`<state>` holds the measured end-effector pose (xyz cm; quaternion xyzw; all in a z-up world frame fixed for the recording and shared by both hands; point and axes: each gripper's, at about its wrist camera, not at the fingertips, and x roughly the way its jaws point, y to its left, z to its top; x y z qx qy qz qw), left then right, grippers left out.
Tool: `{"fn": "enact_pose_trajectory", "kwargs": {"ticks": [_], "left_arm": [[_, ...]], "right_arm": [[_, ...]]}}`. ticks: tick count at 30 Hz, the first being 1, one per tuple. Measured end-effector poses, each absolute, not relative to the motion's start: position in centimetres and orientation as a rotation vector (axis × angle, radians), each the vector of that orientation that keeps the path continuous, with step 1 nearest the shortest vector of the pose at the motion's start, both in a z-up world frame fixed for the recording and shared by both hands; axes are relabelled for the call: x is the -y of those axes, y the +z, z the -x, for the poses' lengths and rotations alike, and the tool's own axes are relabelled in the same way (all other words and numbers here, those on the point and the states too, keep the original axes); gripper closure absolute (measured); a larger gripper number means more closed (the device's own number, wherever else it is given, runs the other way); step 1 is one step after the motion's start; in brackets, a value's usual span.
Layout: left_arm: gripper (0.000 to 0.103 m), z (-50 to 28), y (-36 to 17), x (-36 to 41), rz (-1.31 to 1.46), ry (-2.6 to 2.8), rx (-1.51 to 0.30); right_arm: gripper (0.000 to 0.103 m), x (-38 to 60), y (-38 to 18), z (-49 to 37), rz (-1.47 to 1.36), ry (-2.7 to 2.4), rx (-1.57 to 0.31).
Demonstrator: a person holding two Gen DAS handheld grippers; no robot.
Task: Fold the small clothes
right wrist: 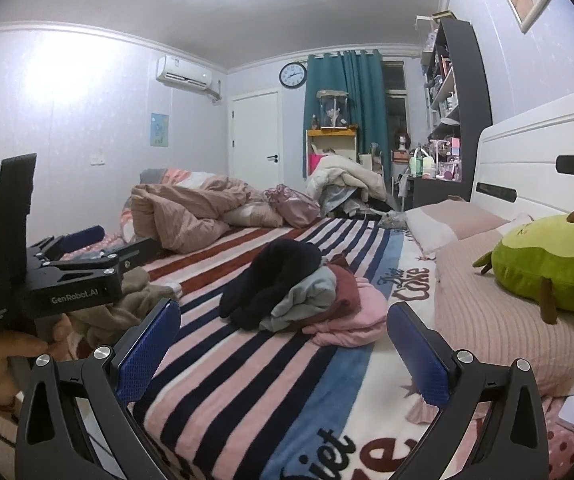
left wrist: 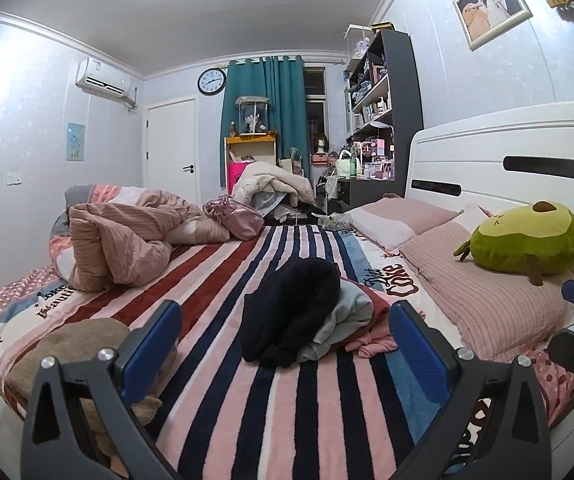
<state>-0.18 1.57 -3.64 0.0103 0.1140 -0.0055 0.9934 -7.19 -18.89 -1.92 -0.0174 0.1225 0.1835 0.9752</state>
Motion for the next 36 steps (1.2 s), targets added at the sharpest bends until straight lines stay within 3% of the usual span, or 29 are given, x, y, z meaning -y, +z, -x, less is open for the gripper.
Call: {"fn": "enact_pose_trajectory", "kwargs": {"ticks": [36], "left_arm": [[0.001,0.77,-3.31,-1.03,-0.002,-0.028,-0.215]], "right_arm": [[0.000,18.76,-1.62,7.56,0.004,0.357,-0.250]]}}
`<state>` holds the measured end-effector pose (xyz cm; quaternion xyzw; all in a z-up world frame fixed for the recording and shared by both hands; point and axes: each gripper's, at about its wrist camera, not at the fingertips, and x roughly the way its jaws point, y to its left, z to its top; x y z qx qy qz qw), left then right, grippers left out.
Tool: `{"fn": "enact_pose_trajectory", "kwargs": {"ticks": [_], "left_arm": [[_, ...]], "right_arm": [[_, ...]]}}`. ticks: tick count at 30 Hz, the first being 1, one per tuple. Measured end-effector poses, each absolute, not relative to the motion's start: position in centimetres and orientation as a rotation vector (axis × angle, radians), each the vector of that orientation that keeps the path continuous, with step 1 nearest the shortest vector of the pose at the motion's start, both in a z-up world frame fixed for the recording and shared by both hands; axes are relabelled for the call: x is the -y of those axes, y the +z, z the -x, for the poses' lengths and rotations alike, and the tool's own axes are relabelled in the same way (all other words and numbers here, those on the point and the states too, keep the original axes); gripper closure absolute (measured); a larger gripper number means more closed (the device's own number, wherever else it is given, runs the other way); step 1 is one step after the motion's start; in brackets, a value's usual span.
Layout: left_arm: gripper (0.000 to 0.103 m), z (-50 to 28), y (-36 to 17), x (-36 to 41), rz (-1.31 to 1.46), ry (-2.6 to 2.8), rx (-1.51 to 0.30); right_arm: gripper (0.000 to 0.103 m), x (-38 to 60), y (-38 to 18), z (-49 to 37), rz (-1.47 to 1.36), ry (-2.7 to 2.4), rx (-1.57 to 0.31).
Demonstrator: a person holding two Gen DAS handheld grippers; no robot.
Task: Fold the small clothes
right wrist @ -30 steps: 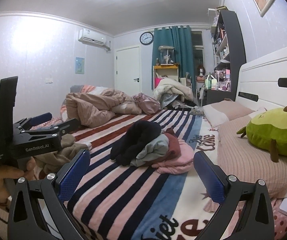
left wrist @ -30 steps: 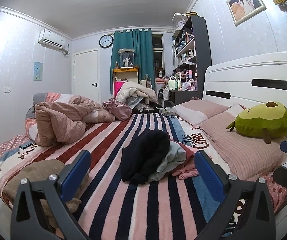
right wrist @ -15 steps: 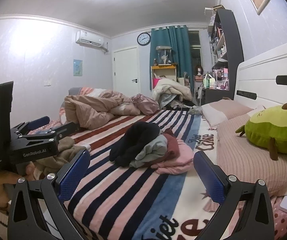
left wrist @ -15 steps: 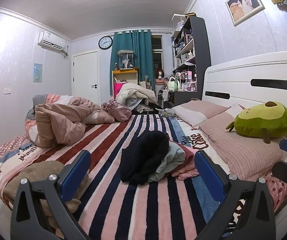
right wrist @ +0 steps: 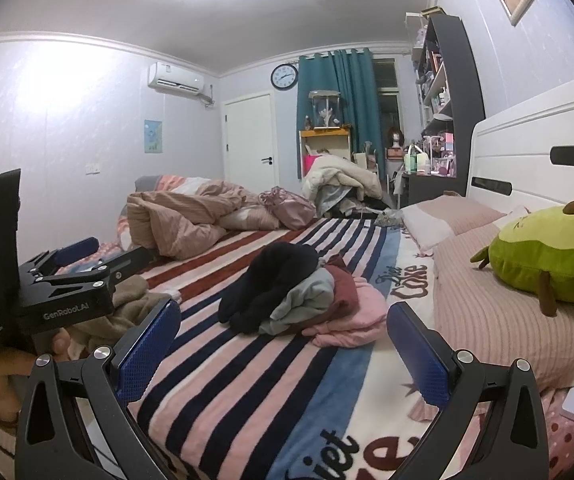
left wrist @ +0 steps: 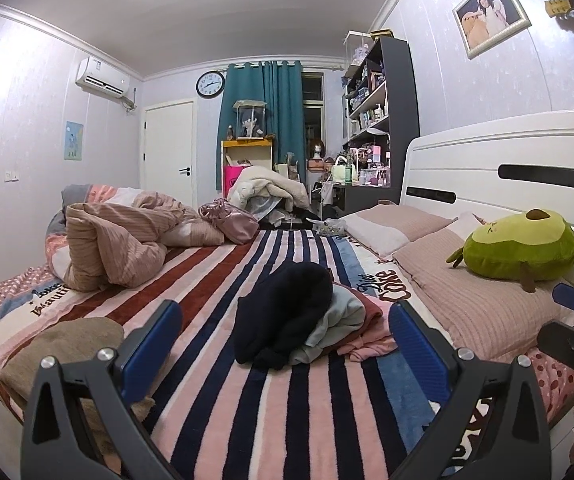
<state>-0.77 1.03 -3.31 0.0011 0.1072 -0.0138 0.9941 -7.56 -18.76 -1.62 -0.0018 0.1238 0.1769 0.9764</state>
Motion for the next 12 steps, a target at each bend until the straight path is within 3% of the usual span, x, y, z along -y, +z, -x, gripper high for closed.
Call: {"fn": "enact_pose_trajectory", "kwargs": {"ticks": [12], "left_arm": [[0.001,-0.2,-3.7,0.2,-0.010,0.000,-0.218]], "right_arm": [[0.000,18.6,-1.9,6.7,-0.001,0.382,-0.251]]}}
